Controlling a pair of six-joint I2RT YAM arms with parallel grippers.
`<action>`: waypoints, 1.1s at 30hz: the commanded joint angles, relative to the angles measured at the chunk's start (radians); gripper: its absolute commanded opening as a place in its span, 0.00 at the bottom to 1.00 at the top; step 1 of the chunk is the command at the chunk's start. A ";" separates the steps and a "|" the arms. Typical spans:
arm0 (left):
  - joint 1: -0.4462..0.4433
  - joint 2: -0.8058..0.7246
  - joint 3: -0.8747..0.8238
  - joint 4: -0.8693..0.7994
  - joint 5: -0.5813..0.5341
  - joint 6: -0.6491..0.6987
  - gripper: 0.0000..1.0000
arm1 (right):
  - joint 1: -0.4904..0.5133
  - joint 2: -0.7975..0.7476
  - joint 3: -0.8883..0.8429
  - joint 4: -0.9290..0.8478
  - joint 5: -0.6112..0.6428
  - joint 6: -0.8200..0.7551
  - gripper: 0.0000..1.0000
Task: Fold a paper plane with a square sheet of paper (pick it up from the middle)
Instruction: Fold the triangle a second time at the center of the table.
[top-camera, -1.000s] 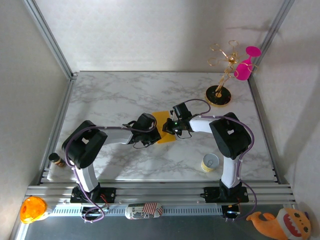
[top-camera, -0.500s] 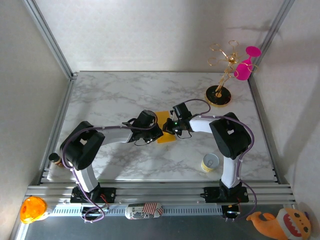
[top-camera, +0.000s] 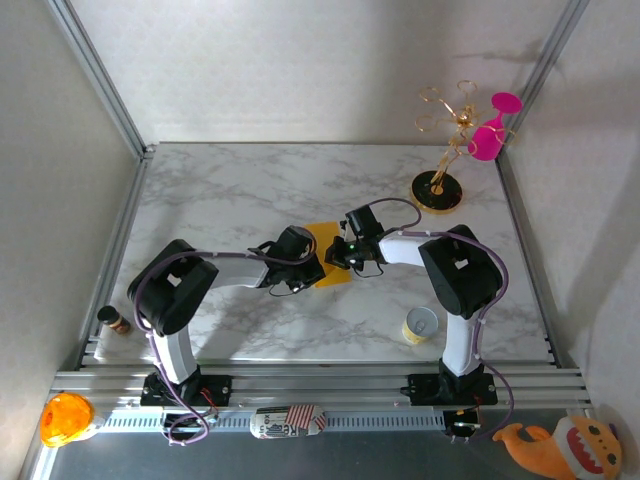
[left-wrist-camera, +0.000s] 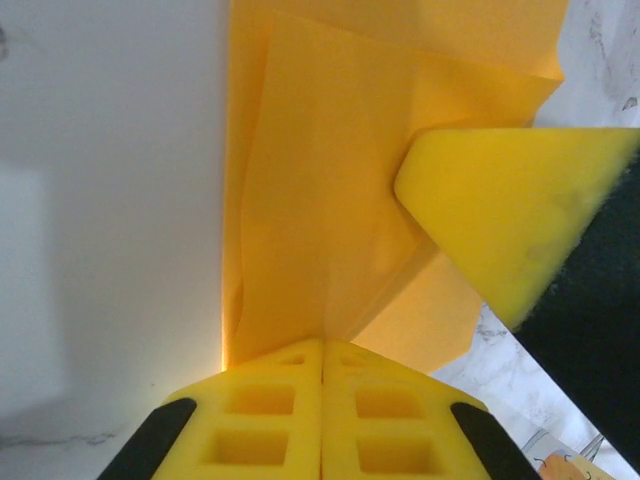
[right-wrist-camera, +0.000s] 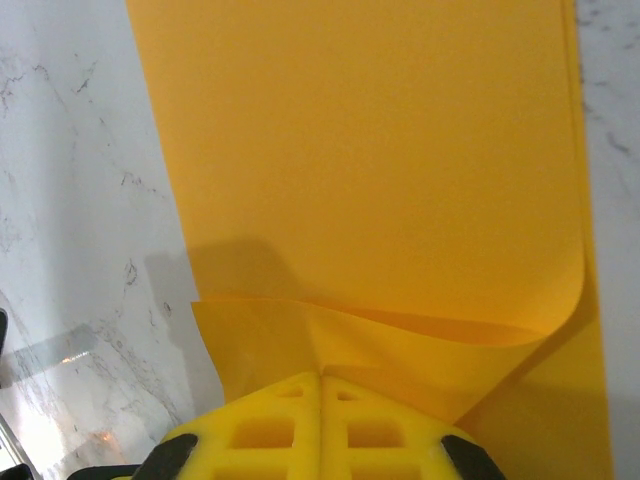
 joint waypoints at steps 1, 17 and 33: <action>-0.011 -0.002 -0.072 -0.110 -0.012 0.046 0.05 | -0.003 0.067 -0.026 -0.130 0.113 0.000 0.00; 0.023 -0.238 -0.110 -0.174 0.015 0.087 0.05 | -0.003 0.065 -0.022 -0.127 0.111 -0.004 0.00; 0.023 -0.035 0.015 -0.006 0.003 -0.012 0.01 | -0.003 0.060 -0.036 -0.092 0.090 0.017 0.00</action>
